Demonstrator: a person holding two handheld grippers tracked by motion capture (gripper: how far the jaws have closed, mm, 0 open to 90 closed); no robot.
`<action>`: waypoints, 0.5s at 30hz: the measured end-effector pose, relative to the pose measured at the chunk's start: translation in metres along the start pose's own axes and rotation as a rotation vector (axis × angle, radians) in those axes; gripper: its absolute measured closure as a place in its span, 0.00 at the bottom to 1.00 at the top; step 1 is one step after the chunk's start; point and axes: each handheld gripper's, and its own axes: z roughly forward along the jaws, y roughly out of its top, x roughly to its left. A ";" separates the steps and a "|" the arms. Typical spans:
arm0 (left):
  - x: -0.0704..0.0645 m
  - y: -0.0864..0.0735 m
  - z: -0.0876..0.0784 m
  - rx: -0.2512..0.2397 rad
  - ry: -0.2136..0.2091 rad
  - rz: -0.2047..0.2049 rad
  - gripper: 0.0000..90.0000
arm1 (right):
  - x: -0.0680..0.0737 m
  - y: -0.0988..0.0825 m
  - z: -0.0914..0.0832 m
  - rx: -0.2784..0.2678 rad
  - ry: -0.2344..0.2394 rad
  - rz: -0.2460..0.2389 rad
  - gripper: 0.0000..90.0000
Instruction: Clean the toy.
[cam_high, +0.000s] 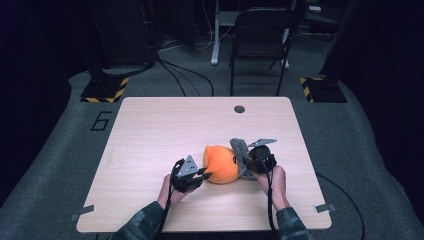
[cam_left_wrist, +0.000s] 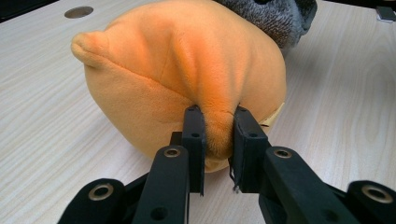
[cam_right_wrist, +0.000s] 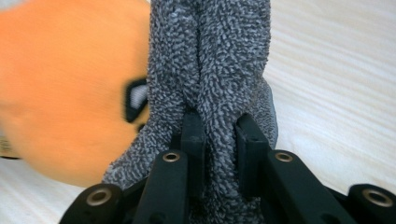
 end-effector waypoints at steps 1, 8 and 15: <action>0.000 0.000 0.000 0.002 -0.003 -0.001 0.86 | 0.000 0.000 0.000 0.000 0.000 0.000 0.85; 0.001 -0.001 -0.001 -0.003 -0.005 -0.004 0.86 | -0.015 -0.011 0.016 0.079 -0.032 0.035 0.85; 0.001 -0.001 -0.001 -0.004 -0.005 -0.004 0.86 | -0.028 -0.021 0.027 0.139 -0.039 0.078 0.85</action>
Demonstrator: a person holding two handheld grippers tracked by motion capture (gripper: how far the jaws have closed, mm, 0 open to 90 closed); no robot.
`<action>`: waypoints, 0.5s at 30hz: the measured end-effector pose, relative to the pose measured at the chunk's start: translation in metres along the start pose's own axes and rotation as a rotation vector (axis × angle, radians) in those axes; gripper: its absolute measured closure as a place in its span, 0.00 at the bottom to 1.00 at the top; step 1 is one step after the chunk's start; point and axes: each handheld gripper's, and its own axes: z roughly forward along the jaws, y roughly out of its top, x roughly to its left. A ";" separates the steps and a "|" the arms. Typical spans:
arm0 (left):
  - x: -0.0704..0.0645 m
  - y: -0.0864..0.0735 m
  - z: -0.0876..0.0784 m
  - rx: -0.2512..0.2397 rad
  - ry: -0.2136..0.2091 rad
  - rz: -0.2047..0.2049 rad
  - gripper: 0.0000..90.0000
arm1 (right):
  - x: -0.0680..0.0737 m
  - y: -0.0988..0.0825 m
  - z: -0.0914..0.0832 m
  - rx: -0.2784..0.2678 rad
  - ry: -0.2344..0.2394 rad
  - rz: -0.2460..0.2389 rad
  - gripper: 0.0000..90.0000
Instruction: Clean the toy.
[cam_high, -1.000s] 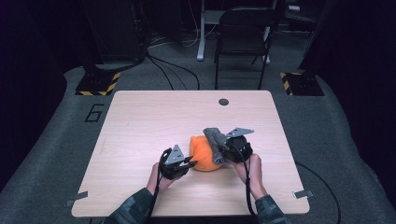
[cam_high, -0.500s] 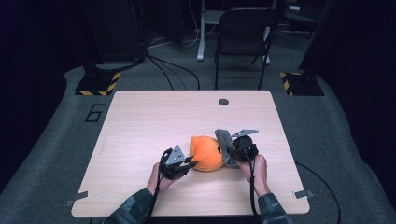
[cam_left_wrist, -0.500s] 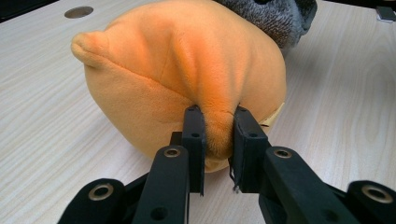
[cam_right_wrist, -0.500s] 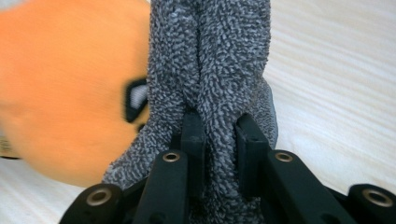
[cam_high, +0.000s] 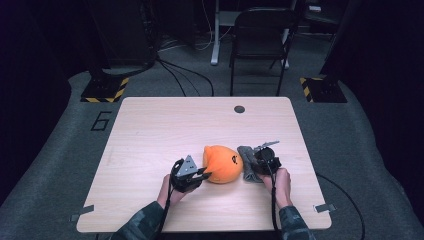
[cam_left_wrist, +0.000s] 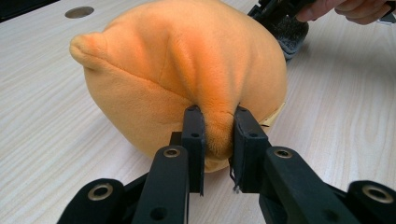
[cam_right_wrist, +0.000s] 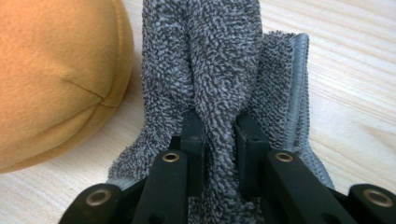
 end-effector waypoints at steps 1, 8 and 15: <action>0.000 0.000 0.000 0.000 0.000 -0.001 0.86 | -0.001 0.001 -0.001 -0.003 -0.006 -0.005 0.85; 0.000 0.000 0.000 -0.002 -0.002 0.000 0.86 | 0.010 0.015 -0.054 -0.188 0.008 -0.027 0.85; 0.000 0.000 0.000 -0.001 -0.003 0.000 0.86 | 0.055 0.026 -0.075 -0.264 0.098 -0.147 0.85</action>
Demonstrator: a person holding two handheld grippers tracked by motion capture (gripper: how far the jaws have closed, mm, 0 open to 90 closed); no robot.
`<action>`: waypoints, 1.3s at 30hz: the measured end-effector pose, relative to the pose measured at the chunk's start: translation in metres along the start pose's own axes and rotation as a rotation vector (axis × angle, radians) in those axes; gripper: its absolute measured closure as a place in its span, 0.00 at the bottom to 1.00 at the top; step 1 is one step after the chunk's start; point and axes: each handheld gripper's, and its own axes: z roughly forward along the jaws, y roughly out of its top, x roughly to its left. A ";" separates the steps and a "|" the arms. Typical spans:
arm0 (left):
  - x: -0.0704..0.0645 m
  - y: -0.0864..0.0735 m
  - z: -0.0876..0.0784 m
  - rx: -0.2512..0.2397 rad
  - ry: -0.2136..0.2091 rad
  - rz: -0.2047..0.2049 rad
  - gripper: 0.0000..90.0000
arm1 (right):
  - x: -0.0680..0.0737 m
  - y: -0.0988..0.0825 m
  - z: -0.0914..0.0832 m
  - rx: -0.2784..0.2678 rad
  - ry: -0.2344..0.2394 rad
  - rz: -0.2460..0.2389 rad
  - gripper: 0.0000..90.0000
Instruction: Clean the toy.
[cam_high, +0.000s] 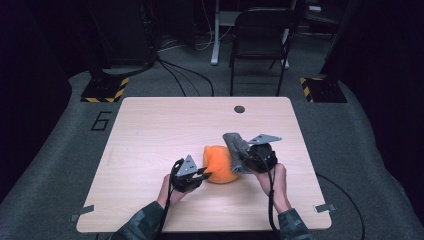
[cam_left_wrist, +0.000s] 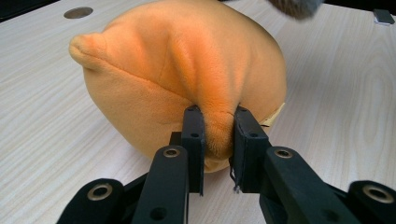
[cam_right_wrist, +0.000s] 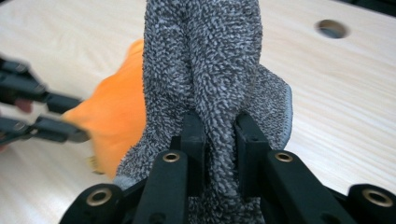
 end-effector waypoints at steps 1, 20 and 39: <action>0.000 0.000 0.000 0.000 0.000 -0.001 0.85 | 0.008 -0.002 0.012 0.034 0.008 -0.007 0.85; 0.007 0.000 -0.007 -0.029 0.001 0.058 0.43 | 0.009 -0.011 0.030 0.071 0.002 -0.017 0.86; 0.010 -0.008 0.008 0.024 0.035 0.174 0.17 | 0.006 -0.011 0.032 0.080 0.017 -0.005 0.86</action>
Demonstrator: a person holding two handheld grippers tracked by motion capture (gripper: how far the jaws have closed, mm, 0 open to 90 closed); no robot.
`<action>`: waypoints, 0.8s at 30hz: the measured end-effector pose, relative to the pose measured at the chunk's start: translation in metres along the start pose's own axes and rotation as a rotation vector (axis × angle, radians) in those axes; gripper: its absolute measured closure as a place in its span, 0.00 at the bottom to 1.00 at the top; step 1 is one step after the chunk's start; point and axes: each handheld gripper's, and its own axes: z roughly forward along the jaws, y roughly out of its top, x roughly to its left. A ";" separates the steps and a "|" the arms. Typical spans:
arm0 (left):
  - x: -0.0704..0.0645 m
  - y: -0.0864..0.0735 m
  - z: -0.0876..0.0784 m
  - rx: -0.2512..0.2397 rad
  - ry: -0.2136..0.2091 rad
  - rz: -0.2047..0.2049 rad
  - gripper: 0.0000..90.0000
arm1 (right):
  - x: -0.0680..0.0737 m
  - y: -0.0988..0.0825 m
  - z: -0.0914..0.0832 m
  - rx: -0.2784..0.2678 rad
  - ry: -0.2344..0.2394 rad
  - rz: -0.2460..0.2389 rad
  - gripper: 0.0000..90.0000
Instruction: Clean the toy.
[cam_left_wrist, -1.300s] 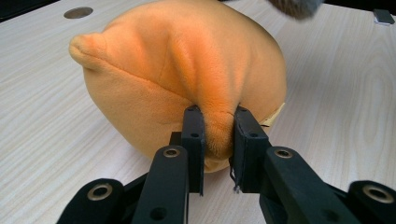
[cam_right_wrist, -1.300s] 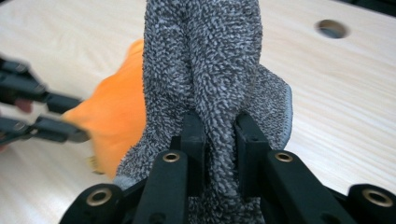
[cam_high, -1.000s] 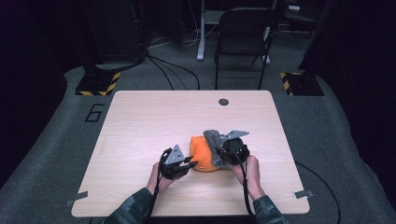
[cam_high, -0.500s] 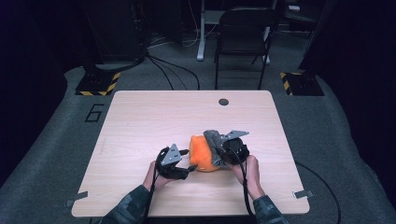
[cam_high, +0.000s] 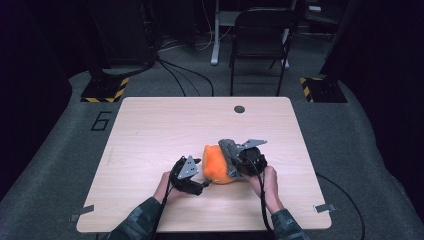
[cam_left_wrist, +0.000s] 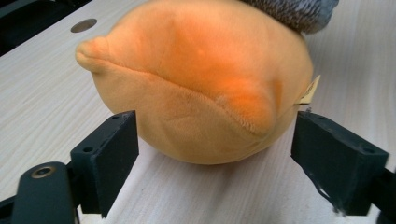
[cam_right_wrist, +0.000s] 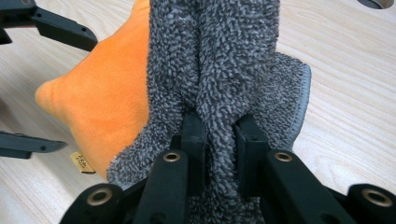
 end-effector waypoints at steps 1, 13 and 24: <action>0.000 -0.001 0.001 0.004 -0.007 0.006 0.16 | 0.000 0.000 0.000 -0.002 -0.003 0.002 0.86; -0.004 -0.006 0.011 0.005 -0.002 0.055 0.37 | 0.000 0.000 0.002 -0.002 0.001 0.003 0.86; -0.003 -0.009 0.011 -0.021 0.006 0.054 0.78 | -0.007 0.002 -0.010 -0.040 0.013 0.013 0.85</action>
